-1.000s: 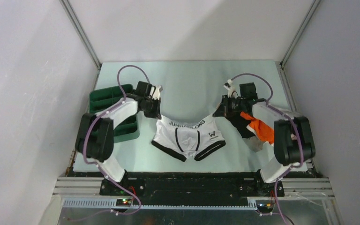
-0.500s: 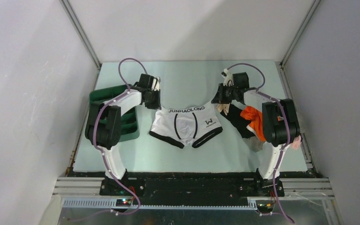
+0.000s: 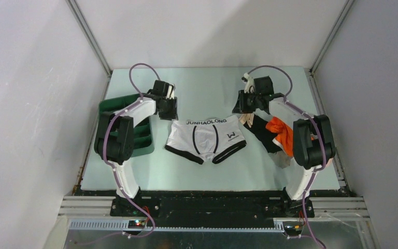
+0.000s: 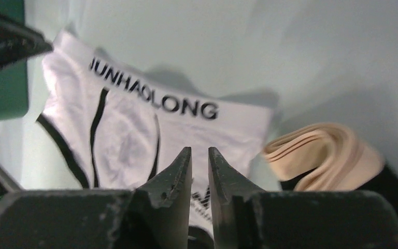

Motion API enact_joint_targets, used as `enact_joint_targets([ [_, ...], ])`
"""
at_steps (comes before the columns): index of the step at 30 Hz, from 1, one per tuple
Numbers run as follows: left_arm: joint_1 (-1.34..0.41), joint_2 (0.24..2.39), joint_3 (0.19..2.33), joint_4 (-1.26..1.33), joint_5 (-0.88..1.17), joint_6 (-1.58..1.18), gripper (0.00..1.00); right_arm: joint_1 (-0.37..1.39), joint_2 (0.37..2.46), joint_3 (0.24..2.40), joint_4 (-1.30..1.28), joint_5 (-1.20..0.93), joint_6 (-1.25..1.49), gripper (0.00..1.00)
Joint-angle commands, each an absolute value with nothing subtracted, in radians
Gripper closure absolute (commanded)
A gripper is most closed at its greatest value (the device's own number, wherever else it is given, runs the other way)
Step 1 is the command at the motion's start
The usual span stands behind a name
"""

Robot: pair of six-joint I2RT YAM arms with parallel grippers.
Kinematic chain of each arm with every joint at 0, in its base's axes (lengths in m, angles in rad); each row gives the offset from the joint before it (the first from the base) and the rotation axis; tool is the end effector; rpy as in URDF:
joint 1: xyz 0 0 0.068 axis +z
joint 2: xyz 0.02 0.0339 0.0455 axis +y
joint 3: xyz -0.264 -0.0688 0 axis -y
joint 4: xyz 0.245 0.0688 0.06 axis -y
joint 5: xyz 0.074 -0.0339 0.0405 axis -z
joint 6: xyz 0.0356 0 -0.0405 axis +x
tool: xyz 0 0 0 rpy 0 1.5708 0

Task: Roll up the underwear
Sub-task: Flatten out the underwear at the center of the board.

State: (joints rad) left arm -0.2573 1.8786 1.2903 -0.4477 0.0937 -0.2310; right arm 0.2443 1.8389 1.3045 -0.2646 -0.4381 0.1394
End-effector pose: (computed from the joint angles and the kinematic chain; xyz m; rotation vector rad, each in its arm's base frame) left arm 0.3791 -0.1032 0.1849 0.0684 2.6289 -0.2938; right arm 0.3897 0.1127 0.2188 -0.3389 2.3597 0.7028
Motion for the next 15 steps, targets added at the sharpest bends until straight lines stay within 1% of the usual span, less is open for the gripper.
enact_joint_targets([
  [1, -0.239, 1.900, 1.371, -0.453, 0.170, -0.222, 0.62, 0.285, 1.787, 1.226, -0.346, -0.507, 0.172, 0.85],
  [4, -0.236, 1.922, 1.386, -0.459, 0.165, -0.206, 0.70, 0.289, 1.803, 1.218, -0.380, -0.500, 0.152, 0.91],
  [6, -0.234, 1.937, 1.398, -0.466, 0.161, -0.200, 0.74, 0.292, 1.820, 1.219, -0.401, -0.508, 0.139, 0.93],
  [8, -0.233, 1.946, 1.399, -0.466, 0.162, -0.198, 0.75, 0.298, 1.830, 1.208, -0.407, -0.514, 0.129, 0.95],
  [11, -0.234, 1.949, 1.393, -0.469, 0.151, -0.204, 0.70, 0.318, 1.831, 1.190, -0.407, -0.510, 0.113, 0.95],
  [13, -0.234, 1.940, 1.386, -0.472, 0.138, -0.209, 0.55, 0.326, 1.829, 1.178, -0.399, -0.506, 0.100, 0.95],
  [15, -0.234, 1.935, 1.378, -0.475, 0.135, -0.211, 0.51, 0.332, 1.827, 1.165, -0.390, -0.489, 0.096, 0.94],
])
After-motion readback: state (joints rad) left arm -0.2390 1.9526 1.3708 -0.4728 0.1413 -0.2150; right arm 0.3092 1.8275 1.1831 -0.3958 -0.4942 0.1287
